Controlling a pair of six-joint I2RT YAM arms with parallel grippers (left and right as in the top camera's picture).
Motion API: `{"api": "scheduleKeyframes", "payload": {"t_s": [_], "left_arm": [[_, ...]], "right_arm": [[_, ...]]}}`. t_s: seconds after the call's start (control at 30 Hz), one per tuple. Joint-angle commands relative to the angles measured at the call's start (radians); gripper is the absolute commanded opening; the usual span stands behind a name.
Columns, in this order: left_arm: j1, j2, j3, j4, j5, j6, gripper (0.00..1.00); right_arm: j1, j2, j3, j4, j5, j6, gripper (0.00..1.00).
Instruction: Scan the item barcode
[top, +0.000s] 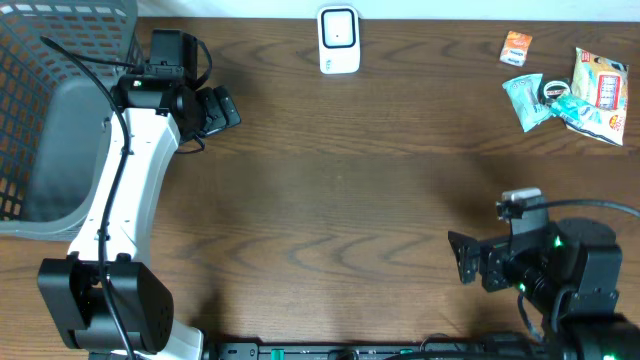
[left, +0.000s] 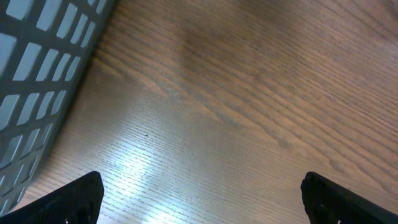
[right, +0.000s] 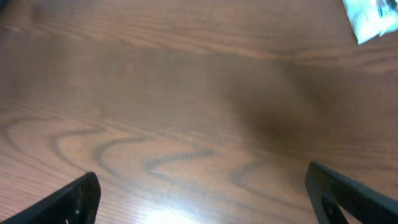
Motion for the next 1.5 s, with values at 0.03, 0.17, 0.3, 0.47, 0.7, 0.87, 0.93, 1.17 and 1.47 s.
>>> {"api": "scheduleKeyframes", "payload": {"t_s": [0.03,0.17,0.3,0.47,0.7,0.87,0.93,1.17,1.47], "left_arm": [[0.003,0.005,0.005,-0.003,-0.013,0.006,1.00],[0.003,0.005,0.005,-0.003,-0.013,0.006,1.00],[0.003,0.005,0.005,-0.003,-0.013,0.006,1.00],[0.003,0.005,0.005,-0.003,-0.013,0.006,1.00],[0.003,0.005,0.005,-0.003,-0.013,0.006,1.00],[0.003,0.005,0.005,-0.003,-0.013,0.006,1.00],[0.003,0.005,0.005,-0.003,-0.013,0.006,1.00],[0.003,0.005,0.005,-0.003,-0.013,0.006,1.00],[0.003,0.005,0.005,-0.003,-0.013,0.006,1.00]], "right_arm": [[-0.014,-0.098,-0.105,0.033,0.004,-0.003,0.99],[-0.014,-0.158,-0.159,0.038,0.034,-0.003,0.99],[-0.014,-0.195,-0.190,0.109,0.047,-0.052,0.99],[-0.014,-0.251,-0.257,0.201,0.040,-0.070,0.99],[-0.014,-0.343,-0.377,0.354,0.037,-0.070,0.99],[-0.014,-0.427,-0.468,0.437,0.037,-0.071,0.99],[-0.014,-0.454,-0.486,0.437,0.037,-0.071,0.99],[-0.016,-0.523,-0.521,0.434,0.039,-0.071,0.99],[-0.062,-0.555,-0.563,0.476,0.048,-0.071,0.99]]}}
